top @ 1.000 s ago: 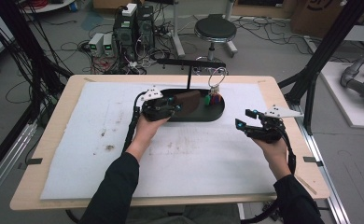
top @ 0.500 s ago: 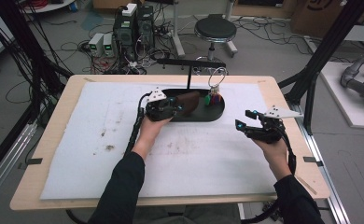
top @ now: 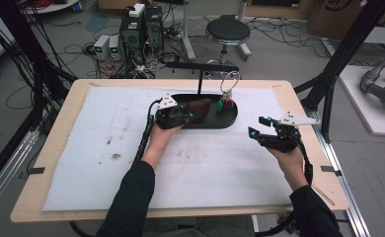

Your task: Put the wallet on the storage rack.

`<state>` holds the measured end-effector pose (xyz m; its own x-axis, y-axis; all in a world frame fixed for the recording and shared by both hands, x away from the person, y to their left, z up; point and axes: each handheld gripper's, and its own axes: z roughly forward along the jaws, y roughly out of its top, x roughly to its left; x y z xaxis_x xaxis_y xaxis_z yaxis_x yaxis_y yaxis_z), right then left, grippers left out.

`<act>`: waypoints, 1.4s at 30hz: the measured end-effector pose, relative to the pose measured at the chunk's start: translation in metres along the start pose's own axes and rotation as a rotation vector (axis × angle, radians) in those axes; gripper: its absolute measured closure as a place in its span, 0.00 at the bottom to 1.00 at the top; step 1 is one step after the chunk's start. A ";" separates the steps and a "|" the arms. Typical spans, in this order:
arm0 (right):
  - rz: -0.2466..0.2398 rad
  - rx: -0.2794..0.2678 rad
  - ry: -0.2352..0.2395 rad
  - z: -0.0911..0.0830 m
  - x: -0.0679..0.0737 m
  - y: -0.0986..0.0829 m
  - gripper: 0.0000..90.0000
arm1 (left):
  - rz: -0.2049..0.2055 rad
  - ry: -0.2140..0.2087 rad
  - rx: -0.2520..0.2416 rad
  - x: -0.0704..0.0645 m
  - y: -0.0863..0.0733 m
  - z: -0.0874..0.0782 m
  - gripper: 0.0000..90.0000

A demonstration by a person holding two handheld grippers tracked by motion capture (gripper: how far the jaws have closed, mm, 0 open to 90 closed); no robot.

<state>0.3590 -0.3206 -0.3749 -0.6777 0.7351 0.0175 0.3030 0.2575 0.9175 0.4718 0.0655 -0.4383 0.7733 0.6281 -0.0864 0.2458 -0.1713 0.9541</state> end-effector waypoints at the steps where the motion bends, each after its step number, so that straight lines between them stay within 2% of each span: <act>1: 0.000 0.001 -0.001 0.000 0.000 0.000 0.40 | -0.004 -0.001 -0.002 0.001 0.000 0.000 0.72; 10: -0.003 0.004 -0.002 0.000 0.000 0.000 0.40 | -0.011 0.002 0.007 0.002 -0.001 -0.001 0.70; 14: -0.003 0.005 -0.001 0.000 0.000 0.000 0.40 | 0.020 0.035 0.071 0.003 -0.001 -0.002 0.65; 18: -0.005 0.003 -0.001 0.001 0.001 0.000 0.40 | 0.022 0.057 0.094 0.003 -0.001 -0.003 0.62; 19: -0.004 0.004 -0.001 0.001 0.001 0.000 0.40 | 0.025 0.064 0.098 0.002 -0.001 -0.003 0.57; 21: -0.005 0.007 0.000 0.001 0.001 0.000 0.40 | 0.033 0.090 0.108 0.001 0.000 -0.003 0.53; 22: -0.007 0.007 0.000 0.001 0.001 0.000 0.40 | 0.035 0.121 0.124 0.000 0.001 -0.003 0.47; 24: -0.006 0.006 0.002 0.001 0.001 0.000 0.40 | 0.036 0.148 0.151 0.001 0.002 -0.005 0.32; 26: -0.006 0.006 0.002 0.001 0.001 0.000 0.40 | 0.037 0.166 0.170 0.001 0.004 -0.008 0.31; 27: -0.004 0.006 0.001 0.001 0.001 0.000 0.40 | 0.015 0.182 0.173 0.003 0.006 -0.013 0.26; 31: -0.008 0.006 0.002 0.001 0.001 0.000 0.40 | 0.003 0.195 0.167 0.006 0.011 -0.022 0.26; 33: -0.005 0.007 0.002 0.001 0.001 0.000 0.40 | 0.008 0.203 0.147 0.006 0.013 -0.028 0.26; 37: 0.000 0.006 0.002 0.001 0.000 -0.001 0.40 | 0.034 0.213 0.126 0.004 0.016 -0.043 0.26; 42: 0.008 0.000 -0.003 -0.001 -0.003 -0.002 0.39 | 0.072 0.205 0.116 -0.002 0.016 -0.066 0.26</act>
<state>0.3594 -0.3236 -0.3760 -0.6731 0.7391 0.0241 0.3088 0.2513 0.9173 0.4355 0.1112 -0.4042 0.6595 0.7500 0.0514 0.2695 -0.2998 0.9151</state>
